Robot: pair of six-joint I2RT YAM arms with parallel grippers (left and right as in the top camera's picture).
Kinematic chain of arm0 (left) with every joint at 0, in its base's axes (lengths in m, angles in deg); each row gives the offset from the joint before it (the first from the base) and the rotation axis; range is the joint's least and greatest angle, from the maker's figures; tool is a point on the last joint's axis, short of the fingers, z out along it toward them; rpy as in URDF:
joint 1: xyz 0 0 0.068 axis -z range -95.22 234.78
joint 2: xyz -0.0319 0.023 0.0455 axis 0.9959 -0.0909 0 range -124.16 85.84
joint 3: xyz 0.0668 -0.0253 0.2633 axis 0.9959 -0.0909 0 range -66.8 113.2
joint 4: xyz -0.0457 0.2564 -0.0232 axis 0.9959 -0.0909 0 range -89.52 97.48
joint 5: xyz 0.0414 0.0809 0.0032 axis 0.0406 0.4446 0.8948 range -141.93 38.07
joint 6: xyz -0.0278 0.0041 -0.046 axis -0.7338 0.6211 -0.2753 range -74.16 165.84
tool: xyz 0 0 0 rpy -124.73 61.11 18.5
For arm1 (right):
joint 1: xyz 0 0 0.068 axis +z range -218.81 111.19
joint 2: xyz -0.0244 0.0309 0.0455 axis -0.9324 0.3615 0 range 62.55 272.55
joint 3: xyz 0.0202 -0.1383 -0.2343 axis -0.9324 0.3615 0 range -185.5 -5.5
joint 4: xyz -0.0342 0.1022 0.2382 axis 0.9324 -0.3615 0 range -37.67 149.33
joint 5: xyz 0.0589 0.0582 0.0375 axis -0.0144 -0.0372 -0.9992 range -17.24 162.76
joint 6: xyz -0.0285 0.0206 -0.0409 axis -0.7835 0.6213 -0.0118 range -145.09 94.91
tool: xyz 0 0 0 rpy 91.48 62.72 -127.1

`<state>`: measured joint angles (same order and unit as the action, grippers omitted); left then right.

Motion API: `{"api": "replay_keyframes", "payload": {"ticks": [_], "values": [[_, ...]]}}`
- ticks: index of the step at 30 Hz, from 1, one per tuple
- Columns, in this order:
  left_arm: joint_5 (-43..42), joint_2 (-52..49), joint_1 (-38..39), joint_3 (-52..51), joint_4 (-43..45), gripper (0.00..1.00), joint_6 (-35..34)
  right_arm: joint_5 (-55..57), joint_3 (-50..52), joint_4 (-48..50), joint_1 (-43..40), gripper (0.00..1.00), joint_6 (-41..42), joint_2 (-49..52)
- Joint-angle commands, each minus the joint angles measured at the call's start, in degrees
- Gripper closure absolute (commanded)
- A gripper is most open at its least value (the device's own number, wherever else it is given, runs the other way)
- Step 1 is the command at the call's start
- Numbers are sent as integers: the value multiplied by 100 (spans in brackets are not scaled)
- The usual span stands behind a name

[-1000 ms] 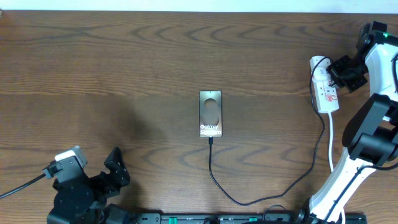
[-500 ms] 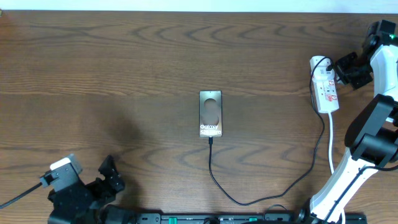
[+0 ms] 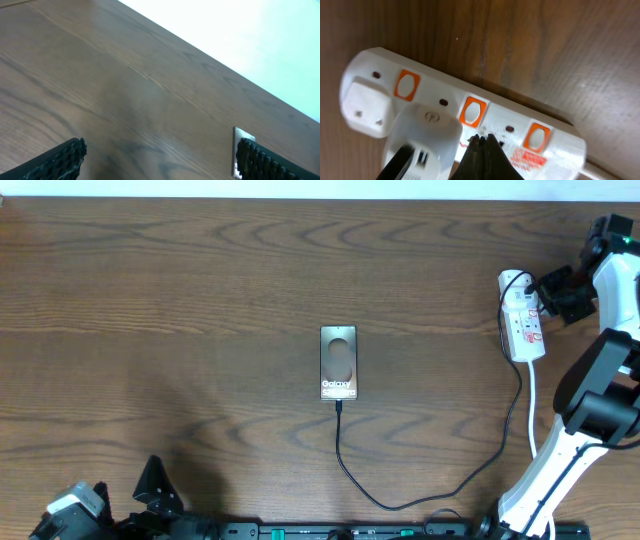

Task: Plug charger to phone and switch on socket
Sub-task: 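Press down on the orange switch with the right gripper tip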

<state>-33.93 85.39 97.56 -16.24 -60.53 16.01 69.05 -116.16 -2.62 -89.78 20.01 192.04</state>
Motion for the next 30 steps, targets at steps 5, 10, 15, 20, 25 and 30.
{"api": "replay_keyframes", "payload": {"ticks": [5, 10, 15, 20, 25, 30], "values": [[72, 28, -136, 76, -367, 3, -7, -286, -120, 138, -4, 99, 116, 280], [72, 28, -136, 76, -372, 2, -9, -439, -120, 247, -4, 99, 118, 280], [72, 28, -136, 76, -372, 3, -9, -487, -120, 293, -4, 99, 155, 284], [72, 28, -136, 76, -372, 3, -9, -485, -98, 212, 37, 99, 160, 404], [72, 28, -136, 76, -372, 2, -9, -525, -98, 120, 107, 99, 157, 682], [72, 28, -136, 76, -372, 3, -9, -544, -98, 90, 157, 99, 109, 887]]}}
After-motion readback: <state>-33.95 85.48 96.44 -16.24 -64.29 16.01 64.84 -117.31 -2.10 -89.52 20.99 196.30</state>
